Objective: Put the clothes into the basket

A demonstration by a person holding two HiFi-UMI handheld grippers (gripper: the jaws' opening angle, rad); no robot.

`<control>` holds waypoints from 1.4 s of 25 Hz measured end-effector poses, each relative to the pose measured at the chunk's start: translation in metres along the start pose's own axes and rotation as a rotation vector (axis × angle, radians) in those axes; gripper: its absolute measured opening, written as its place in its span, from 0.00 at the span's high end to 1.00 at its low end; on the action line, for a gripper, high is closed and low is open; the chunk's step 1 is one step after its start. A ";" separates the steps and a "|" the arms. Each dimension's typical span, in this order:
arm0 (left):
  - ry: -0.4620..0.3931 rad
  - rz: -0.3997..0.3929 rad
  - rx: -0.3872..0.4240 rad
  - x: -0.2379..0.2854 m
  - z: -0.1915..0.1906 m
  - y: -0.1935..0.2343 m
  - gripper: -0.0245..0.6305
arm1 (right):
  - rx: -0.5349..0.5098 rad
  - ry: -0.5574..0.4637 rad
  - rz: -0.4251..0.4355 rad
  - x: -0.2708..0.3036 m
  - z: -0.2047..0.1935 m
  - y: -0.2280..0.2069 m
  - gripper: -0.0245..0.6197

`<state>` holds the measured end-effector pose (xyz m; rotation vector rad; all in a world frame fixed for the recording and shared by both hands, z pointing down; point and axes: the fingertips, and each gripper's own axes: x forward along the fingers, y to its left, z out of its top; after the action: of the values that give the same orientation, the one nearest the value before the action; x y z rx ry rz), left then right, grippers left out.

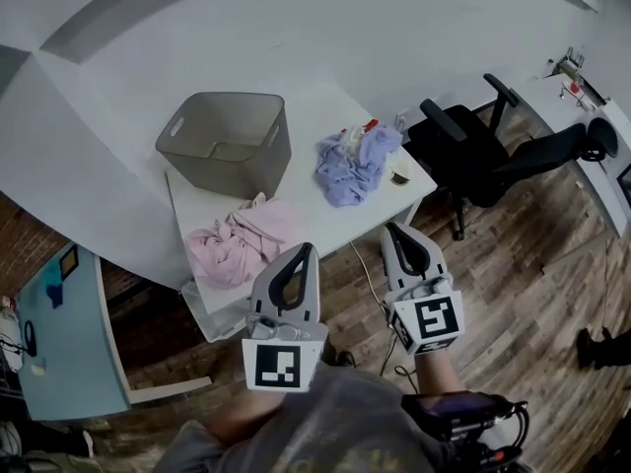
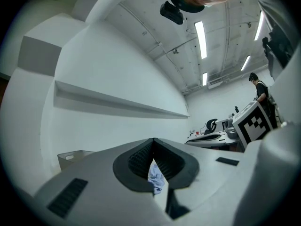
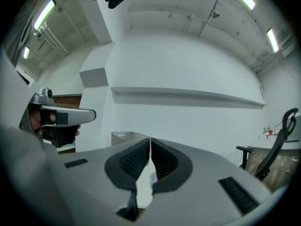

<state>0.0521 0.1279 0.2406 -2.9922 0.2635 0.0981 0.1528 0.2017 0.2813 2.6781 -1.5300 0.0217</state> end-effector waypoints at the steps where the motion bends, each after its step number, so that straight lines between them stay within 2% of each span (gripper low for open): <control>1: 0.005 0.003 -0.004 0.004 -0.003 0.003 0.95 | -0.003 0.006 0.001 0.005 -0.001 -0.002 0.94; 4: 0.012 0.009 -0.017 0.020 -0.011 0.013 0.95 | -0.006 0.041 0.007 0.021 -0.011 -0.007 0.94; 8: 0.025 -0.004 -0.035 0.050 -0.024 0.022 0.95 | -0.005 0.010 -0.005 0.050 -0.015 -0.024 0.94; 15: 0.040 -0.030 -0.071 0.116 -0.045 0.056 0.95 | 0.001 0.100 -0.051 0.112 -0.028 -0.052 0.94; 17: 0.031 -0.045 -0.064 0.133 -0.046 0.066 0.95 | -0.003 0.078 -0.061 0.131 -0.024 -0.060 0.94; 27: -0.009 -0.088 -0.105 0.208 -0.041 0.103 0.95 | -0.045 0.103 -0.109 0.195 -0.013 -0.093 0.94; 32: 0.045 -0.114 -0.123 0.230 -0.057 0.096 0.95 | -0.027 0.077 -0.100 0.209 -0.024 -0.111 0.94; 35: 0.082 -0.124 -0.125 0.246 -0.072 0.090 0.95 | -0.013 0.120 -0.083 0.222 -0.041 -0.122 0.93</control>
<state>0.2817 -0.0113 0.2809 -3.1316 0.0830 -0.0215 0.3715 0.0748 0.3256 2.6739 -1.3788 0.1655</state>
